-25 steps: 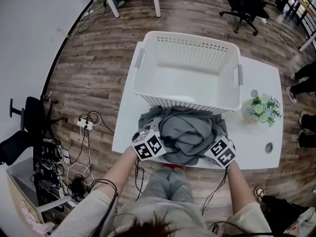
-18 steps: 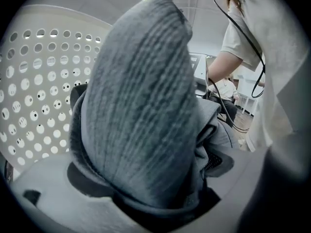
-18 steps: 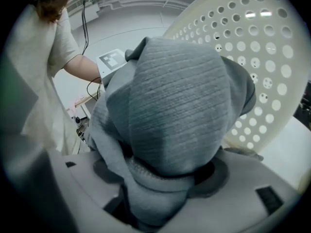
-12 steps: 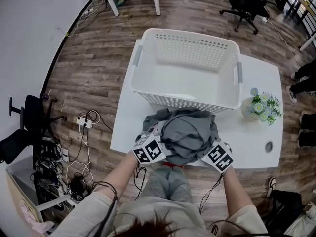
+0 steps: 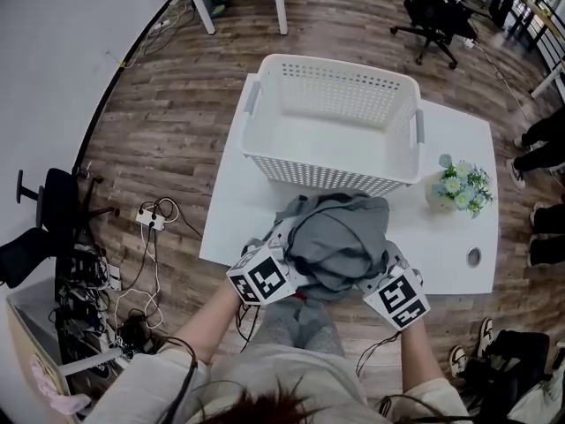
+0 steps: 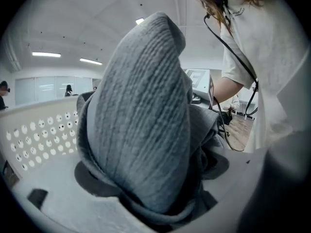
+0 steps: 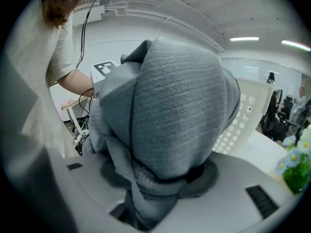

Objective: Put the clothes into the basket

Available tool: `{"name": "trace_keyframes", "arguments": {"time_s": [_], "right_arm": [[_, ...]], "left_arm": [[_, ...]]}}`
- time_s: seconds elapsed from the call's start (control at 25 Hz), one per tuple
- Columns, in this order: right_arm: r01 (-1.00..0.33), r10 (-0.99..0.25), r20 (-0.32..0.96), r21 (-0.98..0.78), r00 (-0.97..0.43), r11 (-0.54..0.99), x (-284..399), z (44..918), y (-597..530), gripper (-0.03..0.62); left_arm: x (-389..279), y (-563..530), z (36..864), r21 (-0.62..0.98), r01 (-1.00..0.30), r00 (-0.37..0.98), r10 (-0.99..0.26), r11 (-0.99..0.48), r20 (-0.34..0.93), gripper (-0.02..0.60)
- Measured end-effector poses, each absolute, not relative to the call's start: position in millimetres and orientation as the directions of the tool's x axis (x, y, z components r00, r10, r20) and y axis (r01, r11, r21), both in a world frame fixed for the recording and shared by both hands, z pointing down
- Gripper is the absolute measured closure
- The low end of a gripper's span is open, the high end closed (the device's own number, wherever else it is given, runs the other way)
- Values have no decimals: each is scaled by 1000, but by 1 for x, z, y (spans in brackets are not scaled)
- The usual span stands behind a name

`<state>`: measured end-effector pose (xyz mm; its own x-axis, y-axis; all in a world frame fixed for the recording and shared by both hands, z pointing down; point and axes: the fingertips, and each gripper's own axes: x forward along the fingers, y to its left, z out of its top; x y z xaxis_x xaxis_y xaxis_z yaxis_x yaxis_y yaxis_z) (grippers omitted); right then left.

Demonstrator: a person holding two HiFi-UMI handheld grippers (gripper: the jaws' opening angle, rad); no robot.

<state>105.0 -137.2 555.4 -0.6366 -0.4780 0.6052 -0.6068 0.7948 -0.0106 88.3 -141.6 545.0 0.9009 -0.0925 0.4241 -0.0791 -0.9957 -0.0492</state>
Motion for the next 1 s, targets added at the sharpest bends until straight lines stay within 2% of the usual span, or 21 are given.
{"name": "trace_keyframes", "arguments": {"time_s": [0.44, 1.0], "right_arm": [[-612, -563, 559, 122, -608, 782, 108, 461, -141, 381], [-585, -665, 435, 321, -608, 745, 113, 323, -201, 381]], "left_arm": [[94, -141, 448, -191, -69, 913, -139, -979, 383, 106], [97, -197, 309, -368, -129, 940, -231, -921, 250, 106]]}}
